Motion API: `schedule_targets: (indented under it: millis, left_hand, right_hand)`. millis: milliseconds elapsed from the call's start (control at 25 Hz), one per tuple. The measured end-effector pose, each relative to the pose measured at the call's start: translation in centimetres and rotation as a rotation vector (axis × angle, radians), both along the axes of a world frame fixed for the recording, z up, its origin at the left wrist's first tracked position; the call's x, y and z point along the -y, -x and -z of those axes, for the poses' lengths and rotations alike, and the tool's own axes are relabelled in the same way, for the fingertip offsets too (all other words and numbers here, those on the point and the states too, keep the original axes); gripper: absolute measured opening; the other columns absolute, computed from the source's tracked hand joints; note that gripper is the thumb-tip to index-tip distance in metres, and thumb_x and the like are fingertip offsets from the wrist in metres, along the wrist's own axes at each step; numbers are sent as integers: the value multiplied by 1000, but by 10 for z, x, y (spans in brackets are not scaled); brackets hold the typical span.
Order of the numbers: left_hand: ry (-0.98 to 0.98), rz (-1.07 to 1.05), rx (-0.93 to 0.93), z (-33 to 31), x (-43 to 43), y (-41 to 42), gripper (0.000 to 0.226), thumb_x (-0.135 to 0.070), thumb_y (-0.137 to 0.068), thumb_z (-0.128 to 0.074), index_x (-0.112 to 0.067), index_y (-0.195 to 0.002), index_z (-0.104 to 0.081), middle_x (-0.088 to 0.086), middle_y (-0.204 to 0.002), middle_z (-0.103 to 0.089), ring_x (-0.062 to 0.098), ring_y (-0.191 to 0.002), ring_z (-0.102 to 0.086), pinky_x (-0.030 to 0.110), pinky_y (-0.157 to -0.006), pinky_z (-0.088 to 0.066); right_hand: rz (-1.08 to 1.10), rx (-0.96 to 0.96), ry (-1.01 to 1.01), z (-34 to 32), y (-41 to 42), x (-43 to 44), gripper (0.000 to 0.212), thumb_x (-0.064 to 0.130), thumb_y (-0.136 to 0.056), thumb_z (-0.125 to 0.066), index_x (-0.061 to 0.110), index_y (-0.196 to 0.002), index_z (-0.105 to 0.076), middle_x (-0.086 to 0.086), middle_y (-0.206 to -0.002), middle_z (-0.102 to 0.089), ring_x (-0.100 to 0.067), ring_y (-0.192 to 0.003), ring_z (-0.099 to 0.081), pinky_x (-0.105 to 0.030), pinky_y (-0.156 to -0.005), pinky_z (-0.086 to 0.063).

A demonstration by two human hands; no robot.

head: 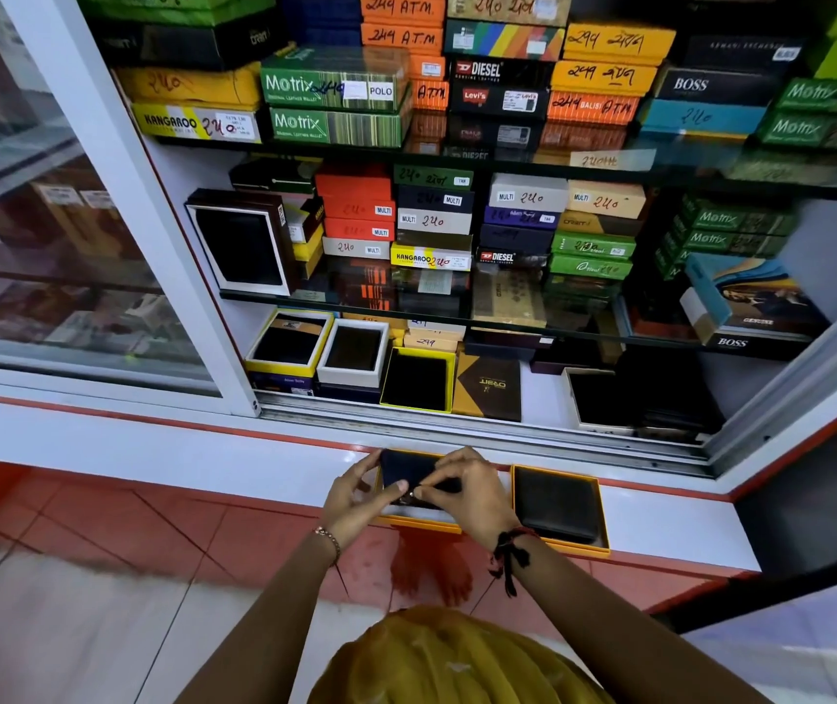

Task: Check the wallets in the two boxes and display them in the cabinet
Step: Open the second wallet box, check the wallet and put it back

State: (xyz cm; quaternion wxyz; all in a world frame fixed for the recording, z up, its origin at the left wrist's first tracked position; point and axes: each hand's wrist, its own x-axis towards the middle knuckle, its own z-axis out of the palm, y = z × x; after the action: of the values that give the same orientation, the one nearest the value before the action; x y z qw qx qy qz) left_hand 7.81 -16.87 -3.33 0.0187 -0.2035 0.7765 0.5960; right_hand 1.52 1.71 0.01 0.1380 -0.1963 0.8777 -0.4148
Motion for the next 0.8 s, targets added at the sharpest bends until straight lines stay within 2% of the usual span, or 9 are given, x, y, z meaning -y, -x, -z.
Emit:
schedule_targets:
  millis: [80, 160, 240, 320, 440, 520, 640, 800]
  left_hand:
    - [170, 50, 8, 3, -2, 3, 75, -34, -81, -75, -24, -146, -39, -6, -137, -45, 12, -120, -46, 25, -95, -43]
    - [300, 120, 19, 7, -3, 7, 79, -35, -81, -73, -22, -148, -35, -1, -142, -40, 20, -128, -45, 33, -105, -45]
    - [369, 150, 31, 11, -1, 9, 76, -35, -80, -72, -19, -147, -38, -3, -139, -32, 22, -133, -42, 36, -109, -45]
    - [412, 146, 48, 12, 1, 10, 73, -40, -79, -70, -21, -144, -43, -6, -135, -30, 24, -132, -43, 38, -108, -46]
    - [395, 96, 94, 12, 1, 11, 79, -47, -76, -71, -27, -145, -38, 5, -139, -48, 27, -125, -52, 42, -101, -51]
    - [367, 23, 126, 10, -1, 14, 78, -45, -75, -76, -22, -142, -44, 7, -135, -58, 26, -120, -58, 39, -97, -53]
    - [459, -2, 166, 5, -7, 19, 59, -45, -78, -74, -18, -128, -59, 7, -124, -66, 26, -112, -63, 34, -86, -53]
    - [435, -49, 202, 2, -8, 25, 57, -44, -76, -76, -17, -124, -61, 8, -118, -71, 28, -105, -68, 36, -85, -56]
  right_hand:
    - [-20, 24, -34, 5, 0, 1, 11, 29, -83, -81, 19, -89, -84, 6, -103, -57, -8, -101, -57, -10, -76, -38]
    - [-49, -16, -115, 9, -2, 4, 10, 28, -83, -81, 21, -89, -84, 9, -100, -57, -9, -100, -60, -11, -72, -39]
    - [-53, -44, -172, 14, -1, 3, 8, 26, -84, -79, 23, -91, -82, 11, -102, -55, -11, -100, -61, -16, -76, -45]
    - [-6, -16, -167, 18, 4, -4, 16, 22, -84, -79, 23, -100, -79, 9, -107, -53, -13, -102, -59, -26, -88, -51]
    - [152, 84, -99, 25, 9, -13, 39, 18, -83, -80, 17, -120, -68, -3, -118, -56, -18, -108, -59, -35, -98, -54]
    - [218, 178, -77, 29, 11, -13, 49, 19, -84, -78, 12, -130, -61, -12, -125, -64, -26, -114, -64, -40, -97, -56]
    - [240, 218, -117, 29, 14, -10, 54, 21, -87, -76, 8, -135, -55, -16, -127, -68, -30, -115, -66, -43, -97, -56]
    - [276, 377, -134, 34, 18, -10, 74, 31, -86, -77, 7, -146, -43, -16, -129, -67, -32, -114, -67, -46, -97, -58]
